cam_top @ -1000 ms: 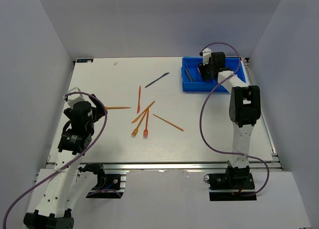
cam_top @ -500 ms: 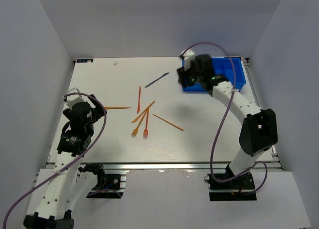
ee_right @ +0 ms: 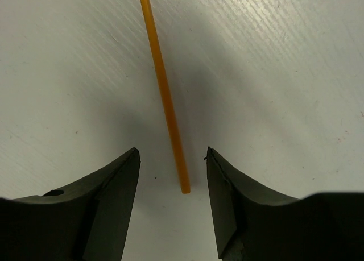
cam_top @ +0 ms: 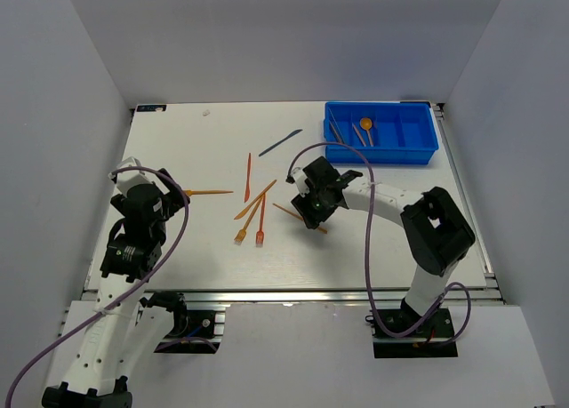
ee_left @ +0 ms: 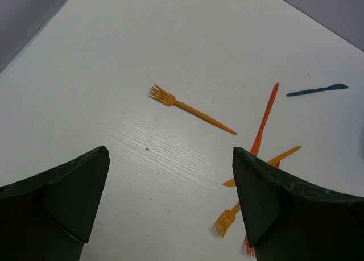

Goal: Sort the eating utensils into containers

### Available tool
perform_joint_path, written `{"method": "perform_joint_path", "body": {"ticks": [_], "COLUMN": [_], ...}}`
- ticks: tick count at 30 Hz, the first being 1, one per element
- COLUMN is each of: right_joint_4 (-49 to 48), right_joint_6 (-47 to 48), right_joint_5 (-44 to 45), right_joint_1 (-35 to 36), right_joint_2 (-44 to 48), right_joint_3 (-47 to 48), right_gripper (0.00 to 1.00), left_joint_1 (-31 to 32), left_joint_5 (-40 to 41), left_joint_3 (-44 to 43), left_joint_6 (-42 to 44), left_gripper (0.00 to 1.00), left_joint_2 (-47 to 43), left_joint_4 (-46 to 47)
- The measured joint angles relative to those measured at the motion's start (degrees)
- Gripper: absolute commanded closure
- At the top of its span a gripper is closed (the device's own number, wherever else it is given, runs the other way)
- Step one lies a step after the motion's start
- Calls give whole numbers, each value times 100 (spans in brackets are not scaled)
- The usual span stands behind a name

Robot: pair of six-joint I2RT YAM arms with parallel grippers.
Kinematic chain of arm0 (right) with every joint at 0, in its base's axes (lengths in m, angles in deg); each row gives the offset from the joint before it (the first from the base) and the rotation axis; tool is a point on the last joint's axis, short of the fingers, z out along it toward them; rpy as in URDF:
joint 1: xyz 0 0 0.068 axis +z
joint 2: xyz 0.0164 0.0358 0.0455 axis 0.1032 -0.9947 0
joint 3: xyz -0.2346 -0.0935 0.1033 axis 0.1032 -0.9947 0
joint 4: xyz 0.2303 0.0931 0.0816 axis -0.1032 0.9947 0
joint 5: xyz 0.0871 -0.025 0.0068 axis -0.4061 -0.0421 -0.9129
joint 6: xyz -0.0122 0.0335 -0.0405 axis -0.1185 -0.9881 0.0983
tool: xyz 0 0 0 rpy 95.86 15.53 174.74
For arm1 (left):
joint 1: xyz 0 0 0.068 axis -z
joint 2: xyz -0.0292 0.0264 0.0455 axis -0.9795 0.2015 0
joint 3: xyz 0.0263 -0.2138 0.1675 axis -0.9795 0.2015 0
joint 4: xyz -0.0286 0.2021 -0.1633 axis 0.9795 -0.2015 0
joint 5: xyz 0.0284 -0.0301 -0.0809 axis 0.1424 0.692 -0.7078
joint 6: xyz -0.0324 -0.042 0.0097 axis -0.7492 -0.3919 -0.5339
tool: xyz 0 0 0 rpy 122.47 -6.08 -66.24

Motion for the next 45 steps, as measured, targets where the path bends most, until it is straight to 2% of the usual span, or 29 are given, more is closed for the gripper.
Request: {"method": "perform_joint_path", "body": {"ticks": [4, 7, 8, 10, 19, 23, 27, 30, 36, 40, 45], "right_joint_4": [-11, -55, -87, -116, -26, -42, -463, -968, -1631, -1617, -1626], "right_joint_6": [-22, -11, -2, -7, -160, -319, -448, -387, -70, 85, 162], "right_joint_5": [9, 11, 33, 103, 538, 549, 621, 693, 507, 339, 234], "right_joint_1": [24, 50, 66, 83, 98, -553, -1386, -1864, -2269, -2393, -2520], "right_joint_2": [-170, -199, -216, -240, 151, 769, 704, 251, -1539, -2321, -2627], "right_joint_3": [-98, -190, -188, -179, -179, 321, 1276, 1945, 3447, 3877, 3899], "right_gripper": [50, 68, 83, 100, 100, 100, 100, 100, 100, 100, 100], "left_joint_1": [0, 0, 0, 0, 0, 0, 0, 2, 4, 4, 4], "left_joint_5": [0, 0, 0, 0, 0, 13, 35, 39, 59, 61, 61], "left_joint_3": [0, 0, 0, 0, 0, 0, 0, 0, 0, 0, 0], "left_joint_6": [0, 0, 0, 0, 0, -2, -2, -2, -2, -2, -2], "left_gripper": [2, 2, 2, 2, 2, 2, 2, 2, 2, 2, 2], "left_joint_2": [-26, -26, -26, -26, -26, -26, -24, -13, 50, 59, 144], "left_joint_4": [0, 0, 0, 0, 0, 0, 0, 0, 0, 0, -2]}}
